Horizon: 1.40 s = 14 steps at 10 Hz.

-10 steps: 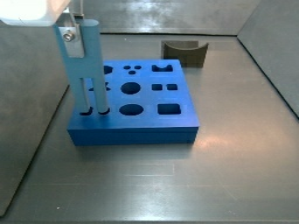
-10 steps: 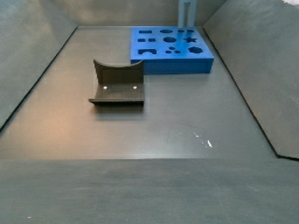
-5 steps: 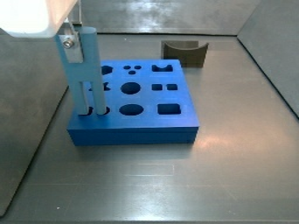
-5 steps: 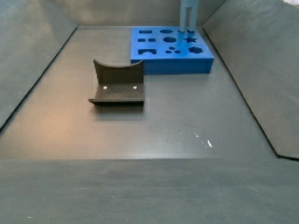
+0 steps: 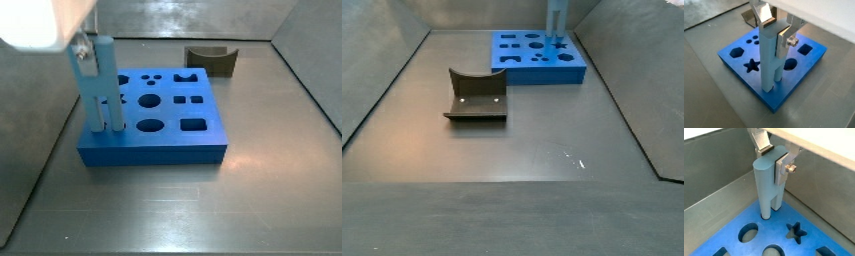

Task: Insert the square-circle object.

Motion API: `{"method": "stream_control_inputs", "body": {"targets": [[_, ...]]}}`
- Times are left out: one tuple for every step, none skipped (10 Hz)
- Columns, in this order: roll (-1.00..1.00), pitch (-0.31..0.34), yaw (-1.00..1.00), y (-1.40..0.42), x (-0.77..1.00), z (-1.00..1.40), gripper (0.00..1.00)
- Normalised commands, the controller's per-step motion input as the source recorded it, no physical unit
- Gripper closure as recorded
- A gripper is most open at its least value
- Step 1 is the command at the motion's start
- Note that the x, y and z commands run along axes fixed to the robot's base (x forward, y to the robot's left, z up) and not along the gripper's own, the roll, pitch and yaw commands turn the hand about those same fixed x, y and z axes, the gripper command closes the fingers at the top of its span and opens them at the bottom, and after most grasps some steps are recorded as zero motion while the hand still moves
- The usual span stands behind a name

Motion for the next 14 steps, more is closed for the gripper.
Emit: {"method": "stream_control_inputs", "body": {"targets": [[-0.04,-0.224,0.00,0.00,-0.13,-0.24,1.00],[0.00,-0.217,0.00,0.00,-0.15,-0.23,1.00],[0.00,-0.263,0.00,0.00,-0.18,-0.25,1.00],[0.01,-0.254,-0.01,-0.05,-0.16,-0.18,1.00],[0.09,-0.207,-0.01,-0.08,-0.07,-0.25,1.00],[0.06,-0.237,0.00,-0.05,-0.05,-0.39,1.00],[0.09,-0.124,0.00,-0.04,0.00,-0.39,1.00],[0.06,-0.021,-0.02,-0.05,0.13,-0.42,1.00],[0.09,-0.050,-0.02,-0.01,0.05,-0.46,1.00],[0.06,-0.034,0.00,0.00,0.00,-0.33,1.00],[-0.01,-0.059,0.00,0.00,0.03,-0.28,1.00],[-0.05,-0.066,0.00,0.00,0.01,-0.22,1.00],[0.00,-0.064,0.00,0.00,0.00,-0.15,1.00],[0.00,0.000,0.00,0.00,0.00,0.00,1.00]]}}
